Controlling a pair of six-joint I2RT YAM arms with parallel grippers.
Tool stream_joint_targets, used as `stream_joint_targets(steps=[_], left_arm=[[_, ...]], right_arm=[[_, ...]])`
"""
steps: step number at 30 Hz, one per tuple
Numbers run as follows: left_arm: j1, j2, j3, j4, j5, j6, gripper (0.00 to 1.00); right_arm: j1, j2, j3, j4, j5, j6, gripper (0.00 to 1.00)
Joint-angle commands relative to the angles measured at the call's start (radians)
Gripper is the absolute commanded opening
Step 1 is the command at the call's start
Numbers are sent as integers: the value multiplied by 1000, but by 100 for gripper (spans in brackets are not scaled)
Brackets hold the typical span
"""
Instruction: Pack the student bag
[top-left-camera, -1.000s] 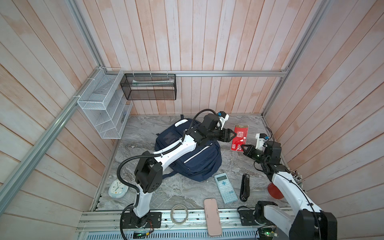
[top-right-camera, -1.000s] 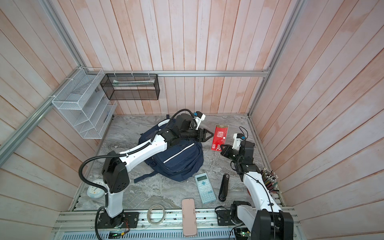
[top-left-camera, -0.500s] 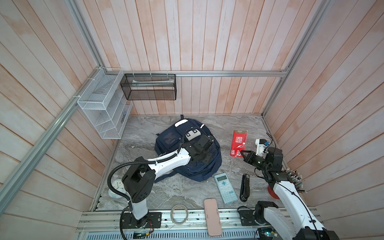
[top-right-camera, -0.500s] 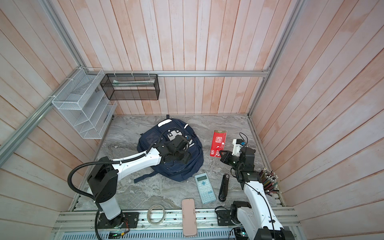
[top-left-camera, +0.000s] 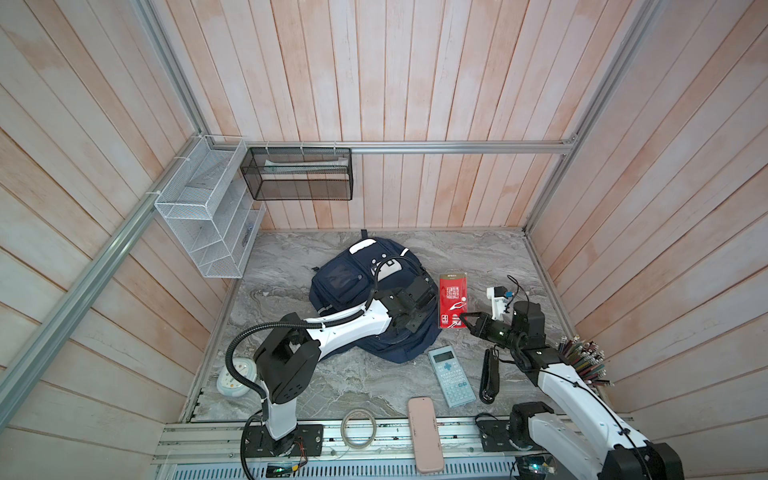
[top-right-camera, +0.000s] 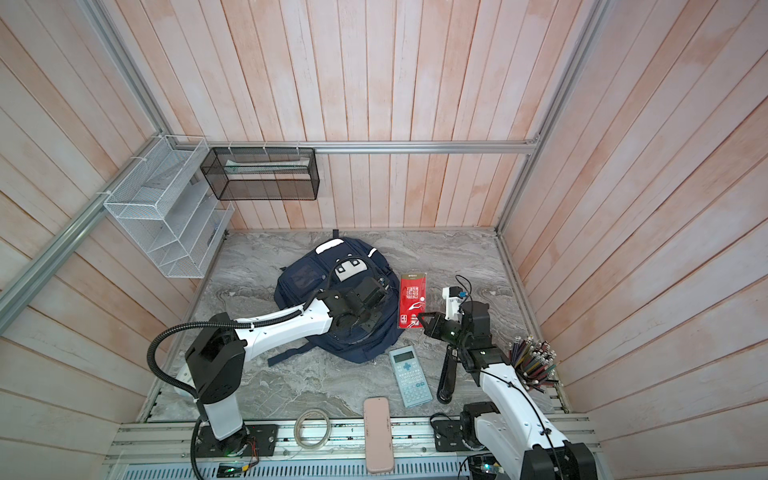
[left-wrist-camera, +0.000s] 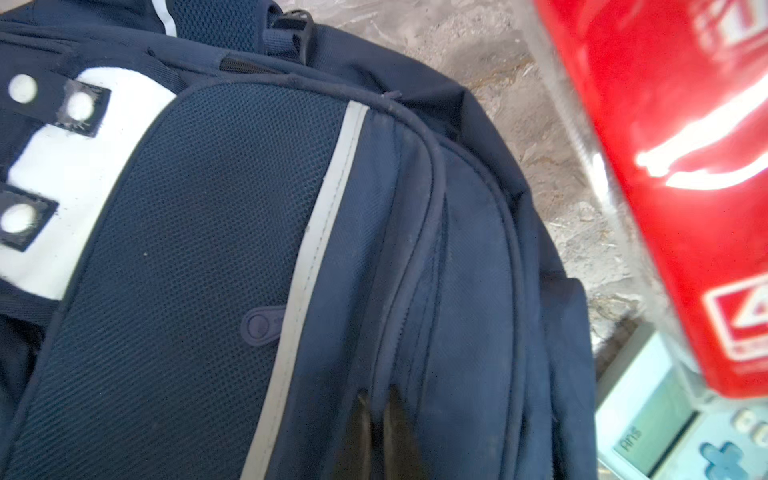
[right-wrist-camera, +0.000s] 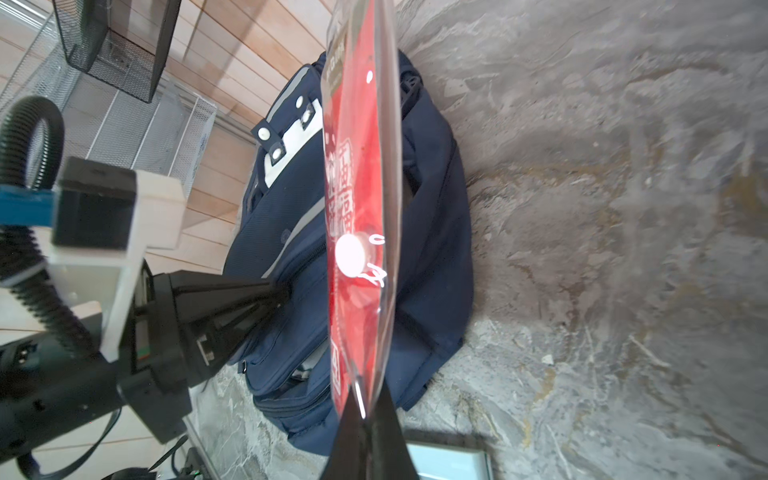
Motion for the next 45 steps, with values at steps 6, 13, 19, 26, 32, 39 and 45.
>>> stream_joint_targets(steps=[6,13,19,26,32,39,45], left_arm=[[178,-191,22,106,287,-96,0],[221,-202,42,139,378,-128,0],[246,-210,33,160,385,-147,0],[247,-205,17,183,446,-170,0],[247,-194,-65,245,444,-202,0],[248,-133,-149,363,496,-263,0],[248,-77,-165,414,527,-302,1]], right_arm=[[123,-34,-52,123,21,104,0],[301,206,2,315,76,156,0],[379,445,113,453,81,163,0],[398,801,415,466,94,174,0],[409,864,513,445,119,141,35],[391,618,324,294,196,95,55],[394,349,133,82,335,85,54]])
